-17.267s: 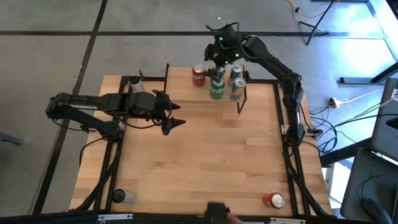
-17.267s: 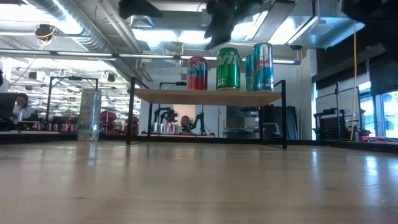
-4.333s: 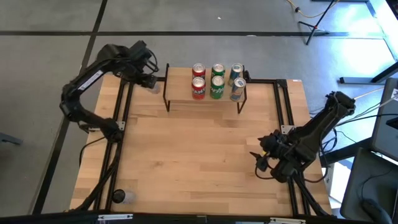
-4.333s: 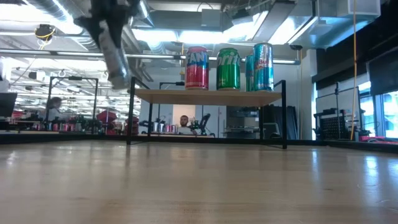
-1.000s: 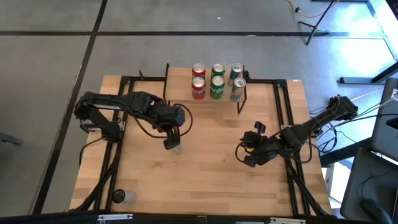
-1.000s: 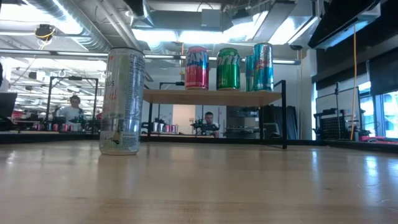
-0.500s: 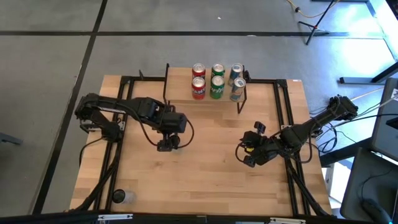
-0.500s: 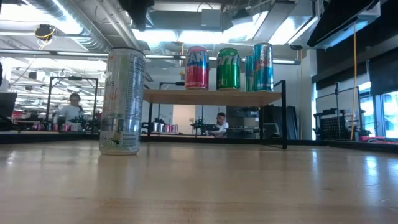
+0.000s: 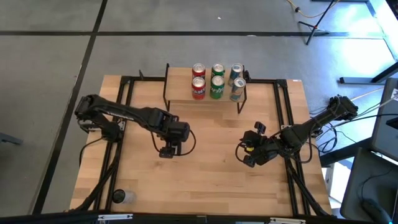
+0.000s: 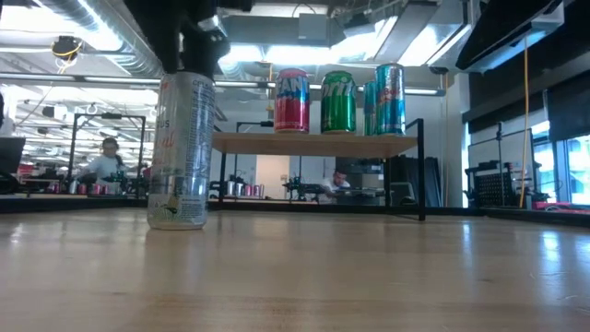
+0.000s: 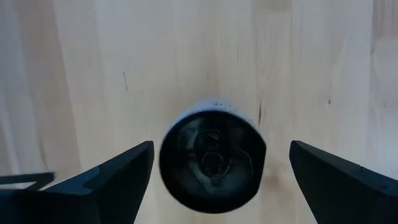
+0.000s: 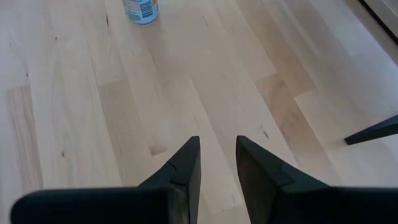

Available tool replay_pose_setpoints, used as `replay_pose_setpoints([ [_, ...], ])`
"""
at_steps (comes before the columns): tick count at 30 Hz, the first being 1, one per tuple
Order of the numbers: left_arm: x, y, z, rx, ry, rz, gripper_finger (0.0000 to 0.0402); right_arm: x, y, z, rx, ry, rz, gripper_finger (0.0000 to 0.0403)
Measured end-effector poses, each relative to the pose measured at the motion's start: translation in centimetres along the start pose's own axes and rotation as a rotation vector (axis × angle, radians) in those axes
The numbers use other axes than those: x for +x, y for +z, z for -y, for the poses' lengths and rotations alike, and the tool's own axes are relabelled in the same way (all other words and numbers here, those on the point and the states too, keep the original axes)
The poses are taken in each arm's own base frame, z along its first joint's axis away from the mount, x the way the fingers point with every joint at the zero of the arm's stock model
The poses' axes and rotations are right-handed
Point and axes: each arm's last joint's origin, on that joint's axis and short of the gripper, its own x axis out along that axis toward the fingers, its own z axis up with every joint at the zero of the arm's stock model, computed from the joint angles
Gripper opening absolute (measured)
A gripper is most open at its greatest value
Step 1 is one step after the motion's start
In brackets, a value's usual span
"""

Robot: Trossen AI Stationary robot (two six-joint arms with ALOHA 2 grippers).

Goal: Place canned beverage on shelf
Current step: Put the top white and yellow soda can on the shelf

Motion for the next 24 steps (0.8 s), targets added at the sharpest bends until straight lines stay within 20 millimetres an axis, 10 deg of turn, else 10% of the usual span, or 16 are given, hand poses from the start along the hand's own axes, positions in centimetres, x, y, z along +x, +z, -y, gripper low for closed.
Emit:
replay_pose_setpoints([
  [17,2.8,-0.7,-0.3,-0.168,-0.007,-0.005,0.027,0.0,0.0,0.0,-0.019,0.004,-0.006,0.0088],
  [24,-0.1,0.3,-1.0,-0.301,-0.01,0.009,0.0222,0.0,-0.1,0.1,-0.068,-0.006,-0.008,0.0088],
])
